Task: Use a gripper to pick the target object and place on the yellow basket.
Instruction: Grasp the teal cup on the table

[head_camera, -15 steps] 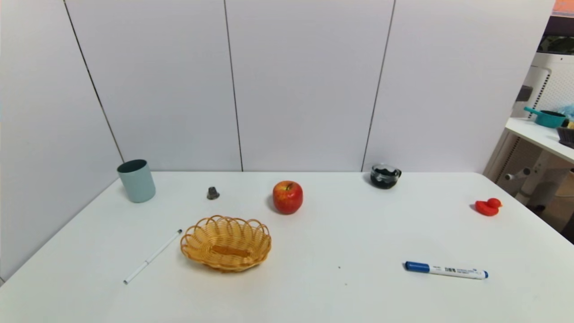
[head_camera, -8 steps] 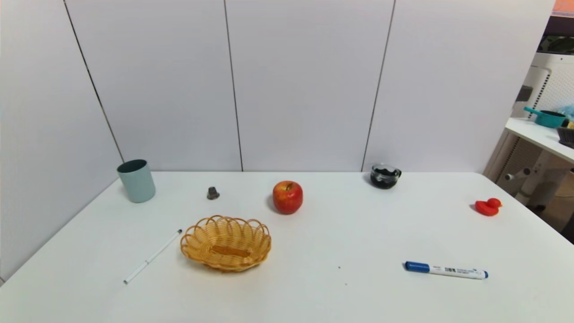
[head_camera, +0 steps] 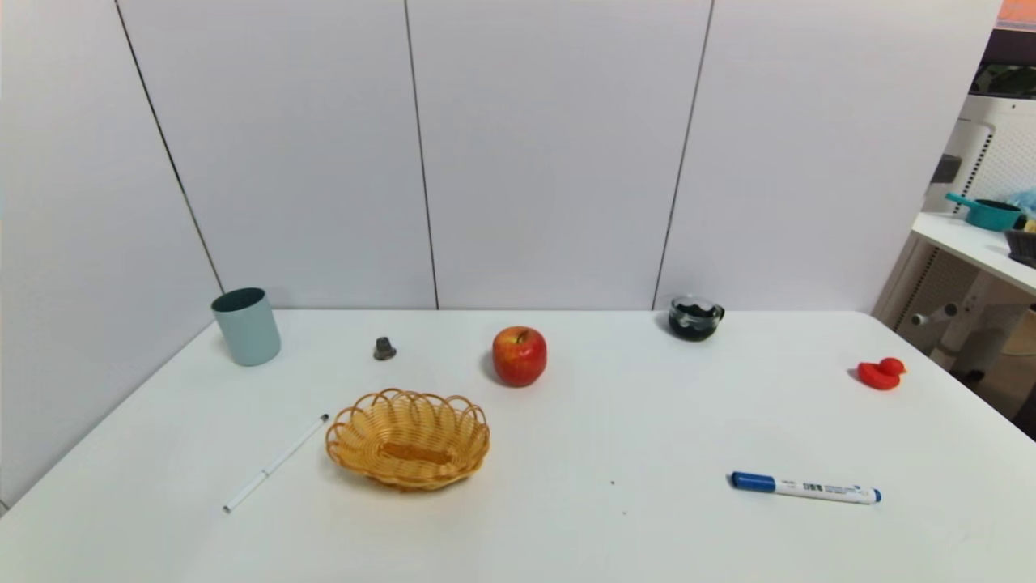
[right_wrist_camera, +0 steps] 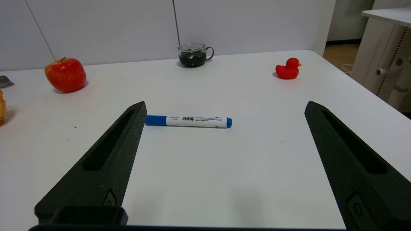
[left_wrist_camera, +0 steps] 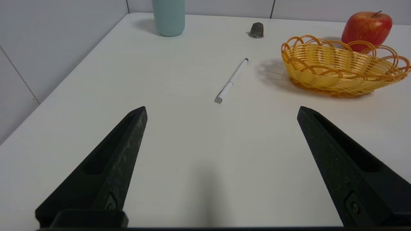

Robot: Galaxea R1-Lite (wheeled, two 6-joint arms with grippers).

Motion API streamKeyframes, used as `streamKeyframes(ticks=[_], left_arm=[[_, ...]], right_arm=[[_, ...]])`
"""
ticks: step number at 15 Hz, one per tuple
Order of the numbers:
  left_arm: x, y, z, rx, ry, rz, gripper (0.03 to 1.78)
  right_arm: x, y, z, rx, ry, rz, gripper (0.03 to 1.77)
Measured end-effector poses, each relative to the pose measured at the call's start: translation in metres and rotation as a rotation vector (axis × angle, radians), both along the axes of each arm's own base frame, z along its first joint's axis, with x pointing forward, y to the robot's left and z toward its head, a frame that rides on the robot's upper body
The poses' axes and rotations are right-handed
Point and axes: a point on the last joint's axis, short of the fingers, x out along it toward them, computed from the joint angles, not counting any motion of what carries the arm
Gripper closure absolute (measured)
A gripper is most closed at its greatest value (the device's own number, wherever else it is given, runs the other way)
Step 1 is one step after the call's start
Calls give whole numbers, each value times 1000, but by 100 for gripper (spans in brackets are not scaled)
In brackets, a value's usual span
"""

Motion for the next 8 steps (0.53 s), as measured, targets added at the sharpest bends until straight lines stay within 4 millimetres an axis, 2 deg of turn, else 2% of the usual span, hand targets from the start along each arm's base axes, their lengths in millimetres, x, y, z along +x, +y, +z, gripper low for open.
streamKeyframes(ticks=[2, 5, 8], left_arm=[[7, 0, 31, 20, -19, -2, 12], [20, 0, 95, 42, -90, 3, 12], [41, 0, 158, 47, -136, 26, 12]], right_arm=[[0, 0, 0, 0, 0, -1, 10], [0, 0, 0, 0, 0, -1, 10], [0, 0, 0, 0, 0, -1, 10]])
